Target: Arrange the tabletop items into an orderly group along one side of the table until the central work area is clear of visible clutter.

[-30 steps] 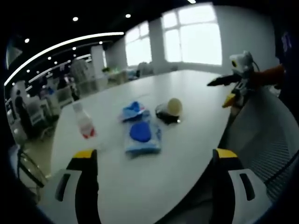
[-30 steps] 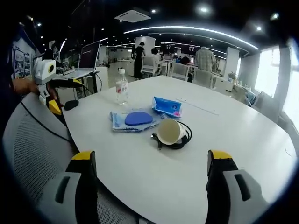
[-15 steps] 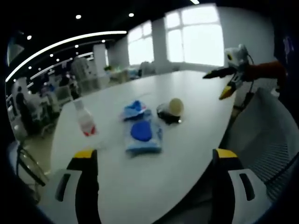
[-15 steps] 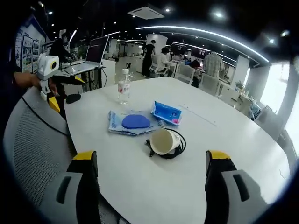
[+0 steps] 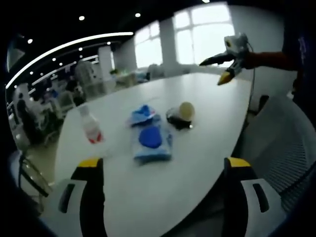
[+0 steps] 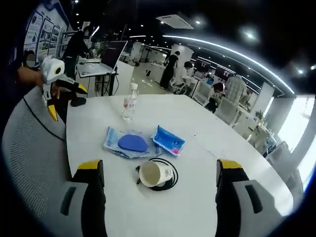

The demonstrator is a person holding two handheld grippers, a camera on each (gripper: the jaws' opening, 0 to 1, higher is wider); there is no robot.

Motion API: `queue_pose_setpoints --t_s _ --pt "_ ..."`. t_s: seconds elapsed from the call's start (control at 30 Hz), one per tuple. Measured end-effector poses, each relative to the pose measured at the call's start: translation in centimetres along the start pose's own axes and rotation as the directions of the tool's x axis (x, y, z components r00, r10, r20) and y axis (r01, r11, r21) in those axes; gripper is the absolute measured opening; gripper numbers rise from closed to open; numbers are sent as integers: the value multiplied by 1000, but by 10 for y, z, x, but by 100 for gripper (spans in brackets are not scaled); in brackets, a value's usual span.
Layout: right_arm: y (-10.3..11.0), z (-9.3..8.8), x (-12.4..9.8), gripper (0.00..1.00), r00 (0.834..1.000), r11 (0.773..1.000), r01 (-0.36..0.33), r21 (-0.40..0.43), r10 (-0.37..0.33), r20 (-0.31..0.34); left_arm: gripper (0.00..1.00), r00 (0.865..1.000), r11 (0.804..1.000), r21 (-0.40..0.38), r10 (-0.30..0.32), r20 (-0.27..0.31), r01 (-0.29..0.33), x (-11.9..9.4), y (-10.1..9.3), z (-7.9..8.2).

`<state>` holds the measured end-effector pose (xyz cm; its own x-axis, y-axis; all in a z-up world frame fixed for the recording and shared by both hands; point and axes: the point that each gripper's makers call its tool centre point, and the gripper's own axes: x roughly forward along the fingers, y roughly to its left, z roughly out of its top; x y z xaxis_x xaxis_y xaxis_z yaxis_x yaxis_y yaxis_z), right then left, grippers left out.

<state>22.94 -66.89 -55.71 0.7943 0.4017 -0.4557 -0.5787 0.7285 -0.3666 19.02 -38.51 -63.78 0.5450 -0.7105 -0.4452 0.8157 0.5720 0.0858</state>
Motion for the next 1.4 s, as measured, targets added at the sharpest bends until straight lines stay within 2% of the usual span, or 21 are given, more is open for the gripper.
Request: queue_pose_setpoints --t_s 0.23,0.53,0.63,0.83,1.13,1.4 --pt "-11 19 16 95 999 996 -45 -74 46 17 98 1000 1000 -3 14 -2 -14 -1 1 1" --pt "-18 25 39 95 994 985 -106 -138 106 -5 98 1000 1000 -1 26 1 -26 -2 2 3" --pt "-22 27 51 93 993 982 -121 -147 120 -12 97 1000 1000 -1 29 -2 -29 -2 2 4" --pt "-27 29 71 85 994 982 -109 -155 107 -25 97 1000 1000 4 28 -4 -28 -2 2 4" --pt "-27 26 98 75 994 991 -105 -81 102 -43 97 1000 1000 0 29 -12 -29 -2 4 2" --pt "-21 24 125 66 994 994 -112 0 112 -12 96 999 1000 8 27 -26 -27 -2 4 -2"
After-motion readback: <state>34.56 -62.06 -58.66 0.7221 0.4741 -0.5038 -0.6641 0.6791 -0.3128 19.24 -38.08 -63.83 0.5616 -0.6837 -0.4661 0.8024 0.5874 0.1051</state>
